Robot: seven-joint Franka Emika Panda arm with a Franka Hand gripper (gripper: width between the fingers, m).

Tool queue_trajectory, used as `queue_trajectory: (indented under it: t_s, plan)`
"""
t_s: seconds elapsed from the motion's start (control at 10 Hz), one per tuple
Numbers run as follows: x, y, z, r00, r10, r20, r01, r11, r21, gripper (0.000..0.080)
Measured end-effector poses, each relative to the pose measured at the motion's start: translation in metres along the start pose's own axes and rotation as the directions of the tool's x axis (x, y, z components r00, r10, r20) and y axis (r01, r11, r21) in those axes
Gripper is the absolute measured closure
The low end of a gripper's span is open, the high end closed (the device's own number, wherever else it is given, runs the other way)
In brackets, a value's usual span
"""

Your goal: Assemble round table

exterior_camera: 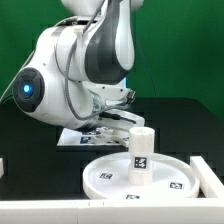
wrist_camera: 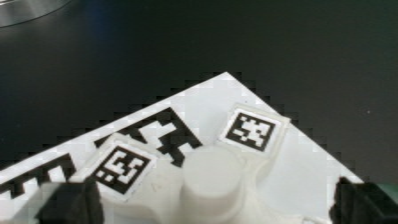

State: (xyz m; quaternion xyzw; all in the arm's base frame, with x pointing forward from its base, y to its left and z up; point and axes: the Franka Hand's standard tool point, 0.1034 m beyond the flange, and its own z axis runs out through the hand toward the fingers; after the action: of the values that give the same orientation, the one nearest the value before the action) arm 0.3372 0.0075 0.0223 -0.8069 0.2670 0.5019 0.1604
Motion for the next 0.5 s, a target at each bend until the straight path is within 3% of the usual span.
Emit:
queue_trajectory:
  t_s: [0.2, 0.4, 0.5]
  plan:
    - [0.0050, 0.0046, 0.0108, 1.000, 0.012, 0.002, -0.012, 1.000, -0.007, 0.0150]
    - [0.0054, 0.0046, 0.0094, 1.000, 0.012, 0.000, -0.012, 1.000, -0.007, 0.0150]
    - [0.0054, 0.0047, 0.0096, 1.000, 0.012, 0.000, -0.012, 1.000, -0.007, 0.0278]
